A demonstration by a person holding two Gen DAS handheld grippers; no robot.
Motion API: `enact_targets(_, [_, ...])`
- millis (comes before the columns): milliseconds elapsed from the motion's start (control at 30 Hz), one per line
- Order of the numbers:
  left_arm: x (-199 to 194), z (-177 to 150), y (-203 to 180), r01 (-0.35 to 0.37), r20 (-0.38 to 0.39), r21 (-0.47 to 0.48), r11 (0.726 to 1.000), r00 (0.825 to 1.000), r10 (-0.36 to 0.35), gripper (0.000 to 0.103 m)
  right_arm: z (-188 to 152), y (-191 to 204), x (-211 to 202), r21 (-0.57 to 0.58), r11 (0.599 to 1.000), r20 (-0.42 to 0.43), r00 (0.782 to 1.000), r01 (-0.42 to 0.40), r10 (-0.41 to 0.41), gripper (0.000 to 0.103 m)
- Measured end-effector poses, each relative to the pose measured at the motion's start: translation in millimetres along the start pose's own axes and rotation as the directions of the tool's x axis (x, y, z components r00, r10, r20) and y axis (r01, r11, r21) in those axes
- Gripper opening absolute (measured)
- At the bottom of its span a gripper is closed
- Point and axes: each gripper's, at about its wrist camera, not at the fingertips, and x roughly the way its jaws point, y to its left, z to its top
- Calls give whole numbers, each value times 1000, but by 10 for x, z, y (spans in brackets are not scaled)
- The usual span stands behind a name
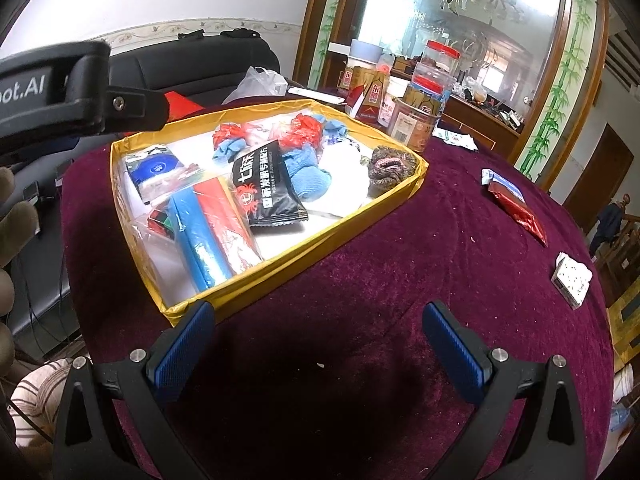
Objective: Organize soft objects
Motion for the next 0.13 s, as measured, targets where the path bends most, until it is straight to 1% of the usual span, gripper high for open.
enact_targets(33, [11,2,-8,9,-16,5,1000,1000,-9,103,2,0,-5,0,1000,1,1000,0,0,103])
enact_targets(133, [9,-1,-54,4,-22,18,1000,1000,-4,103,3,-44,-16,15,1000,-1,1000,-4,4,103])
